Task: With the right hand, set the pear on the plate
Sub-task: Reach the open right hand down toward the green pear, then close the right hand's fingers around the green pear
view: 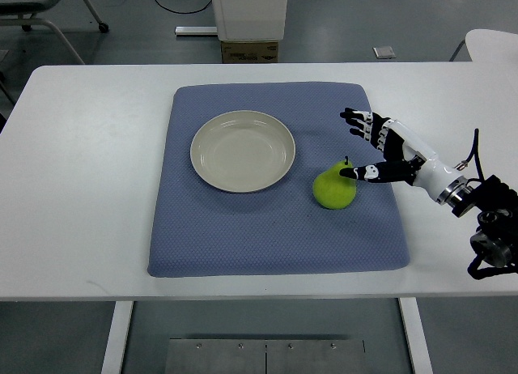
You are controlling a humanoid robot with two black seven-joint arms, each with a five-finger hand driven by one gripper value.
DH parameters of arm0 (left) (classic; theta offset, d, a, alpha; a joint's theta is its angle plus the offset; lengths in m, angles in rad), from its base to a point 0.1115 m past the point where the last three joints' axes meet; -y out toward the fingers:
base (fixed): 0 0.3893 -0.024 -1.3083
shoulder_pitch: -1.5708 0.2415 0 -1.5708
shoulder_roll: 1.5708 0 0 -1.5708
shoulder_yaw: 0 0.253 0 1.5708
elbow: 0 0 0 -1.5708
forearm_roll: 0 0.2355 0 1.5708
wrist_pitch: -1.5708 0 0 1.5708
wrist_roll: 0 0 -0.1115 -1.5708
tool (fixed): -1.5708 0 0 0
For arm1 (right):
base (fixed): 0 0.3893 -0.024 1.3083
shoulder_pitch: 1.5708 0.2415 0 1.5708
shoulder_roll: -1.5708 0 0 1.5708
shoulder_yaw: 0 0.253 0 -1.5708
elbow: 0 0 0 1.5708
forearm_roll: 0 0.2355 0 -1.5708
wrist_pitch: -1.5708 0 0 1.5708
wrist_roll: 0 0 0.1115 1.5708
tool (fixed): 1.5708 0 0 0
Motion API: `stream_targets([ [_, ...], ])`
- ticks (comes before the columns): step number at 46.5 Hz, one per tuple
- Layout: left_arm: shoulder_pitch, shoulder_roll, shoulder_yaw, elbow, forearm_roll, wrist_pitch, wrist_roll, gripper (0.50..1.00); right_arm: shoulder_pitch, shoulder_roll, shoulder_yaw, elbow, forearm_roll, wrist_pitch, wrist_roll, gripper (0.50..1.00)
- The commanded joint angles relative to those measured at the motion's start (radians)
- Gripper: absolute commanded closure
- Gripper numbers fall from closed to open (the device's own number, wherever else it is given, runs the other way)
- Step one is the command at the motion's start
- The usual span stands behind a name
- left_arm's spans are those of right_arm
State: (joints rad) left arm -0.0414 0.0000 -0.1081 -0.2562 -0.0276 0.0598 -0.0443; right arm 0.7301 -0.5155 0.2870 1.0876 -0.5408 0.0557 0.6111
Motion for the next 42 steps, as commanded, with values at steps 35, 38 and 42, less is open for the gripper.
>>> stream_targets([
  [35, 0.000, 0.000, 0.001, 0.000, 0.000, 0.000, 0.000, 0.500, -0.012, 0.029, -0.114, -0.005, -0.097, -0.143, 0.000, 0.500],
  [38, 0.000, 0.000, 0.001, 0.000, 0.000, 0.000, 0.000, 0.500, -0.012, 0.031, -0.124, -0.006, -0.097, -0.154, 0.000, 0.500],
  [42, 0.000, 0.000, 0.001, 0.000, 0.000, 0.000, 0.000, 0.500, -0.012, 0.034, -0.138, -0.006, -0.102, -0.169, 0.000, 0.500],
])
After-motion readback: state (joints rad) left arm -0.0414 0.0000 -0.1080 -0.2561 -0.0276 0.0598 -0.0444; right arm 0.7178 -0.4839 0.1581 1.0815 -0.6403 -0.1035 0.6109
